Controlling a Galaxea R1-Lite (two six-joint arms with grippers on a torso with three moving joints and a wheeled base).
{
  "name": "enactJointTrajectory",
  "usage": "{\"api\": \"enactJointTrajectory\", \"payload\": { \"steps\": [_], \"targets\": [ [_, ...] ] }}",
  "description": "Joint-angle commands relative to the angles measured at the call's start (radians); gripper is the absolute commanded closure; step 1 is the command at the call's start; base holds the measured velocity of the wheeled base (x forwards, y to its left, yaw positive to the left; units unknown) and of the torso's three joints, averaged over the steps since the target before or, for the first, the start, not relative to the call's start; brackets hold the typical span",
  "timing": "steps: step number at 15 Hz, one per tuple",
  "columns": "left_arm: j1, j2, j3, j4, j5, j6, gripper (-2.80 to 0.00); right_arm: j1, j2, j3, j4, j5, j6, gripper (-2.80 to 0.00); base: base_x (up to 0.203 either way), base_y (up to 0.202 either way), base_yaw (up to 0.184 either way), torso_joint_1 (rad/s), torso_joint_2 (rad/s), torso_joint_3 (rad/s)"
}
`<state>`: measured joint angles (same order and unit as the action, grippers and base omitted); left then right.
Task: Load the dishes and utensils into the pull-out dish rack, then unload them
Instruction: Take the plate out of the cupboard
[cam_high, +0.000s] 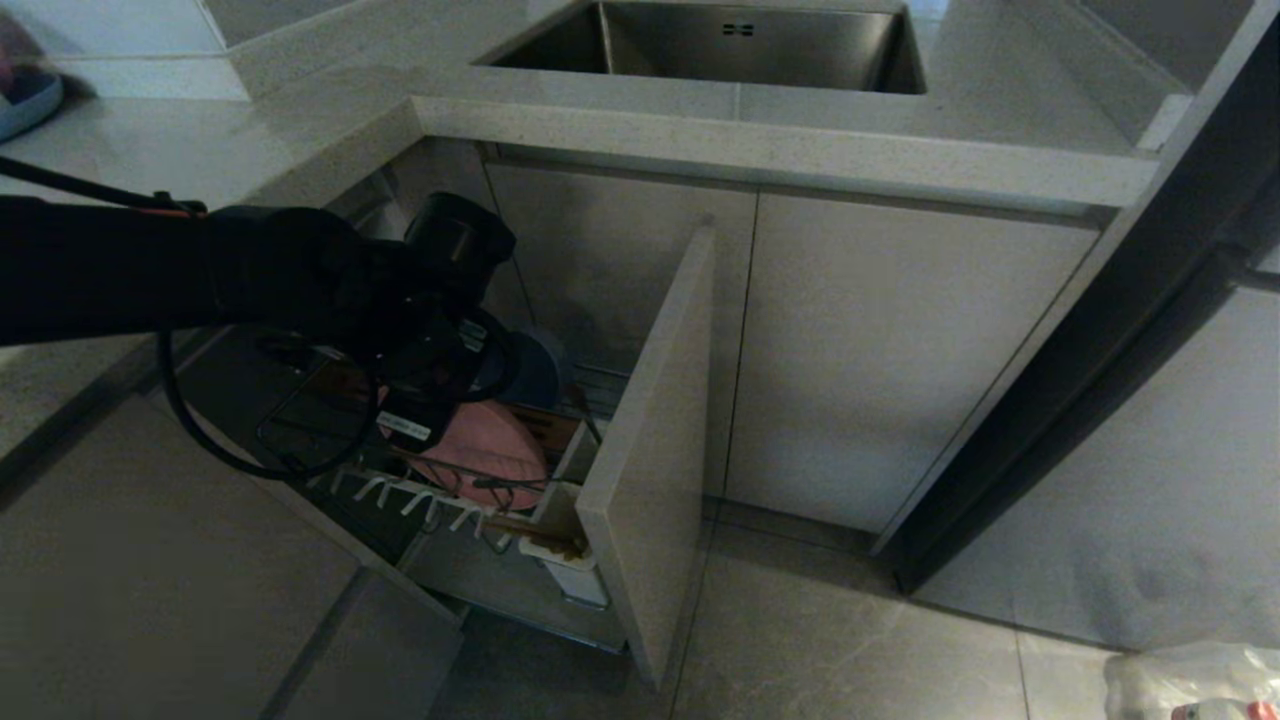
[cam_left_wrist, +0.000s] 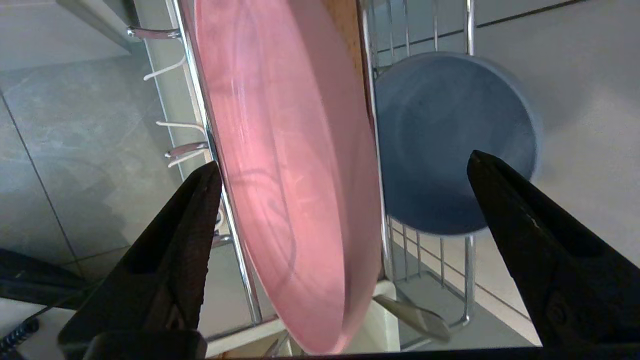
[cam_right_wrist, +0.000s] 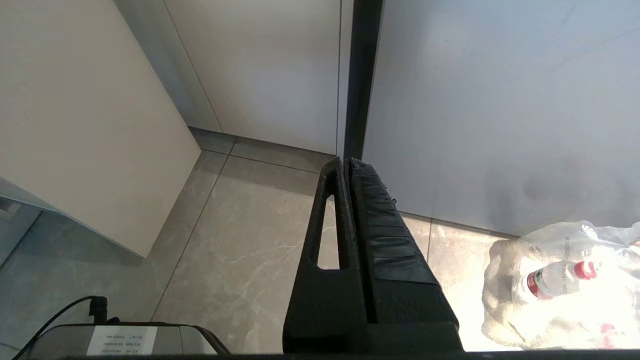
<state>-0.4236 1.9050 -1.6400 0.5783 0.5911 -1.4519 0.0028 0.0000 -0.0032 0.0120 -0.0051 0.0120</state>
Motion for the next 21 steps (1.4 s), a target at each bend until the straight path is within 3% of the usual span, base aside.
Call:
{"api": "enactJointTrajectory", "payload": {
  "steps": [1,3,4,10,16,21],
  "targets": [
    [0.0,0.006,0.0,0.002,0.004,-0.008,-2.8,0.0,0.002,0.0,0.0,0.001,0.0,0.0,0.0,0.0,0.0,0.0,0.0,0.0],
    [0.0,0.007,0.002,0.002,0.004,-0.009,-2.8,0.0,0.002,0.0,0.0,-0.001,-0.001,0.0,0.0,0.0,0.0,0.0,0.0,0.0],
    [0.0,0.008,0.003,0.002,0.006,-0.01,0.0,0.0,0.002,0.0,0.0,0.001,0.0,0.0,0.0,0.0,0.0,0.0,0.0,0.0],
    [0.0,0.008,0.006,0.022,0.015,-0.007,0.0,0.0,0.002,0.0,0.0,0.001,0.0,0.0,0.0,0.0,0.0,0.0,0.0,0.0],
    [-0.006,-0.006,0.014,0.118,0.038,-0.018,0.0,0.0,0.002,0.0,0.0,0.0,0.0,0.0,0.0,0.0,0.0,0.0,0.0,0.0],
    [-0.021,-0.047,0.006,0.119,0.052,-0.013,0.0,0.0,0.002,0.0,0.0,-0.001,0.0,0.0,0.0,0.0,0.0,0.0,0.0,0.0]
  ]
}}
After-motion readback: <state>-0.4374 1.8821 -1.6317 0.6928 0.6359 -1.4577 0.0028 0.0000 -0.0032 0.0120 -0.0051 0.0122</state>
